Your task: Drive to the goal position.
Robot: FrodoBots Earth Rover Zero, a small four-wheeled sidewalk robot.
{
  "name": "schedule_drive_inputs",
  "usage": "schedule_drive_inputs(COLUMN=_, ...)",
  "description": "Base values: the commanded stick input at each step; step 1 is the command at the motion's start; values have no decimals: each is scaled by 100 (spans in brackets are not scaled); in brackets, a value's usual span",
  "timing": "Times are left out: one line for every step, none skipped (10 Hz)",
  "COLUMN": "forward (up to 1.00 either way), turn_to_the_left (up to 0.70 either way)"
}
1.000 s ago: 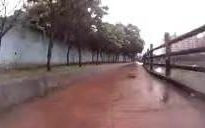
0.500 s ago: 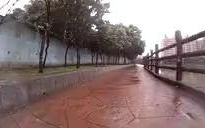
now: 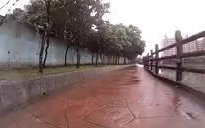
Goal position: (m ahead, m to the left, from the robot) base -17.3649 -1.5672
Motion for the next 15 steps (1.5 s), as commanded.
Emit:
schedule_drive_inputs(forward=0, turn_to_the_left=-100)
schedule_drive_inputs(forward=0, turn_to_the_left=-100)
schedule_drive_inputs(forward=0, turn_to_the_left=-100)
schedule_drive_inputs(forward=0, turn_to_the_left=-100)
schedule_drive_inputs(forward=0, turn_to_the_left=-100)
schedule_drive_inputs(forward=0, turn_to_the_left=-100)
schedule_drive_inputs(forward=0, turn_to_the_left=-100)
schedule_drive_inputs(forward=0, turn_to_the_left=-100)
schedule_drive_inputs(forward=0, turn_to_the_left=-100)
schedule_drive_inputs(forward=0, turn_to_the_left=-100)
schedule_drive_inputs(forward=0, turn_to_the_left=-100)
schedule_drive_inputs(forward=0, turn_to_the_left=-100)
schedule_drive_inputs(forward=0, turn_to_the_left=-100)
schedule_drive_inputs(forward=0, turn_to_the_left=-100)
schedule_drive_inputs(forward=0, turn_to_the_left=-100)
